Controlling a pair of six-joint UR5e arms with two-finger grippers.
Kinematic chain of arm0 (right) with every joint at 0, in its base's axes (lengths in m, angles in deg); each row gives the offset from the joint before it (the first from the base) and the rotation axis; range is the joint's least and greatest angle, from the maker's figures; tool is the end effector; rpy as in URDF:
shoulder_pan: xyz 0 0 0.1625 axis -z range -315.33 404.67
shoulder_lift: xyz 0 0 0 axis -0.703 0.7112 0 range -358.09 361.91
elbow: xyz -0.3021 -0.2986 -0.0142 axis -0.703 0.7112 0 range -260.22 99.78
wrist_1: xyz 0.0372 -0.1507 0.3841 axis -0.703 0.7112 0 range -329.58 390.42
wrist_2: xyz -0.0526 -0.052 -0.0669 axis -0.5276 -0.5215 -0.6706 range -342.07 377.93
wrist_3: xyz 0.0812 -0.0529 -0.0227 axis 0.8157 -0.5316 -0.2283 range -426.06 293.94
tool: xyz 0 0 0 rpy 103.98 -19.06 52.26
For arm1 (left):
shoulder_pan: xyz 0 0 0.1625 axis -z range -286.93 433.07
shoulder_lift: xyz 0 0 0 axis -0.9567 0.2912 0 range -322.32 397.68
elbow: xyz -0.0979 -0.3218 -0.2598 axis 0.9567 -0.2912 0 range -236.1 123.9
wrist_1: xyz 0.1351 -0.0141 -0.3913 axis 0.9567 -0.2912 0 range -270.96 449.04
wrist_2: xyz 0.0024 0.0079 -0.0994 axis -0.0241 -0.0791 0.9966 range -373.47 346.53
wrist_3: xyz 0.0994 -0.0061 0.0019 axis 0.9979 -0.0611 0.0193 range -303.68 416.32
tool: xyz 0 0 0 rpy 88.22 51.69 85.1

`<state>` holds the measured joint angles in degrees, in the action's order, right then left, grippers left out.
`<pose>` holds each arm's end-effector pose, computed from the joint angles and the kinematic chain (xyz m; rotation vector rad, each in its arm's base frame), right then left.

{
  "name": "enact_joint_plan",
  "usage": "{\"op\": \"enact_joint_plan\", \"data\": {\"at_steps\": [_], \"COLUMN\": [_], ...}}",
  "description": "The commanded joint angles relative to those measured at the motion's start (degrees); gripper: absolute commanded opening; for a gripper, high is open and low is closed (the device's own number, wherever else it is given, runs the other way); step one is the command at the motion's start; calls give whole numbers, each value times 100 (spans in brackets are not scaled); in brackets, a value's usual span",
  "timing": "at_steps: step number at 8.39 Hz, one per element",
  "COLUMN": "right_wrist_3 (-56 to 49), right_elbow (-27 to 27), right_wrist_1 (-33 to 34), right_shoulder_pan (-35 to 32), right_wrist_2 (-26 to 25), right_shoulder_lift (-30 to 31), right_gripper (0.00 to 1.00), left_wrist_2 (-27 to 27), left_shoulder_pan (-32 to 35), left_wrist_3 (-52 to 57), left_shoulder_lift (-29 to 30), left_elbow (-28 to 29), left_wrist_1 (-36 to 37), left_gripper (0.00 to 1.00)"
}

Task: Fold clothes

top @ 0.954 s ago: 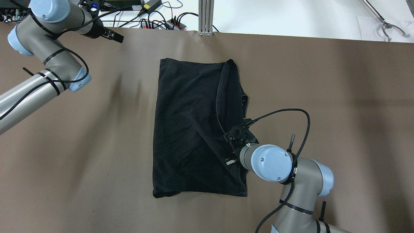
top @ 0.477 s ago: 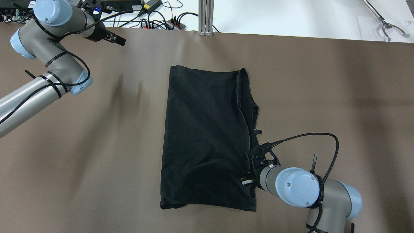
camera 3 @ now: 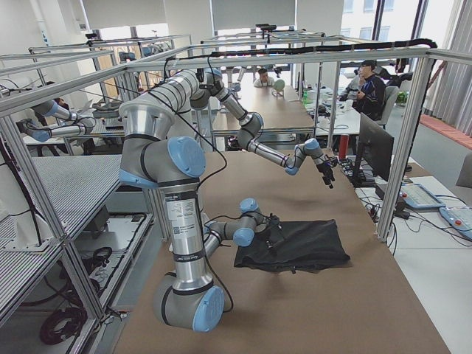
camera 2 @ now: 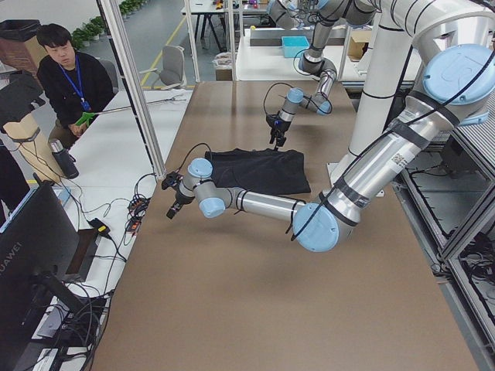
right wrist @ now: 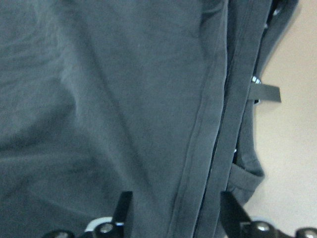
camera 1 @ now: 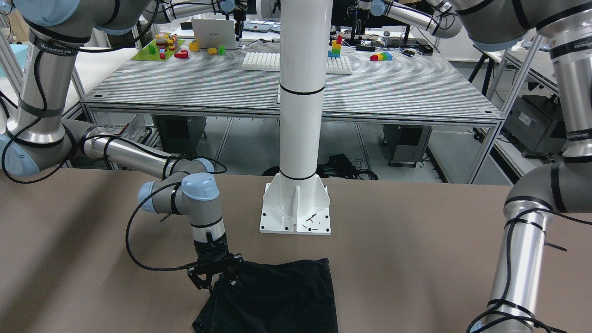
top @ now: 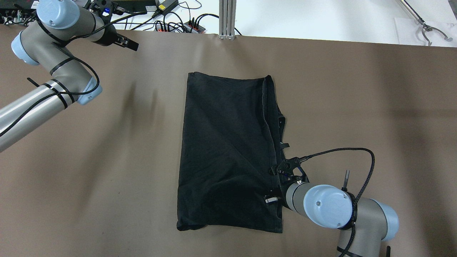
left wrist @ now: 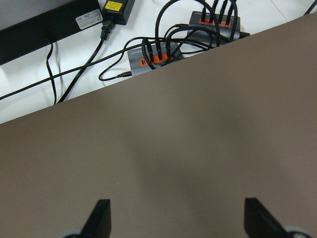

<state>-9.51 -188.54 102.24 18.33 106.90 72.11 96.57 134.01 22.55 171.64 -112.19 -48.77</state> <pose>-0.4694 -0.3831 0.2925 0.5042 -0.8441 -0.1051 0.3084 -0.7593 0.3653 0.6855 0.7926 0.1021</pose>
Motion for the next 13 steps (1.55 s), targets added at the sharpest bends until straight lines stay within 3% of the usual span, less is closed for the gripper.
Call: {"op": "enact_joint_plan", "data": {"at_steps": [1, 5, 6, 8, 9, 10, 13], "right_wrist_3": [-90, -829, -829, -856, -986, -1005, -1014], "right_elbow": [967, 2286, 2542, 2728, 2772, 2781, 2781], "right_wrist_1": [-10, -36, -45, -36, -36, -36, -36], "right_shoulder_pan": [-494, -1198, -1233, -1251, -1260, -1251, -1260], "right_wrist_2": [40, 586, 586, 594, 594, 594, 621], "right_shoulder_lift": [-724, -1612, -1779, -1912, -1930, -1931, -1931], "right_gripper": [92, 84, 69, 28, 14, 8, 0], "left_wrist_2": [0, 0, 0, 0, 0, 0, 0], "left_shoulder_pan": [-11, -20, -20, -11, -11, -11, -11], "left_wrist_3": [-16, -33, -68, -69, -69, -69, -69], "left_shoulder_lift": [7, 25, 25, 16, 16, 16, 16], "left_elbow": [1, 1, 1, 1, 1, 1, 1], "left_wrist_1": [9, 9, 9, 9, 9, 9, 9], "left_gripper": [95, 95, 95, 95, 95, 95, 95]}}
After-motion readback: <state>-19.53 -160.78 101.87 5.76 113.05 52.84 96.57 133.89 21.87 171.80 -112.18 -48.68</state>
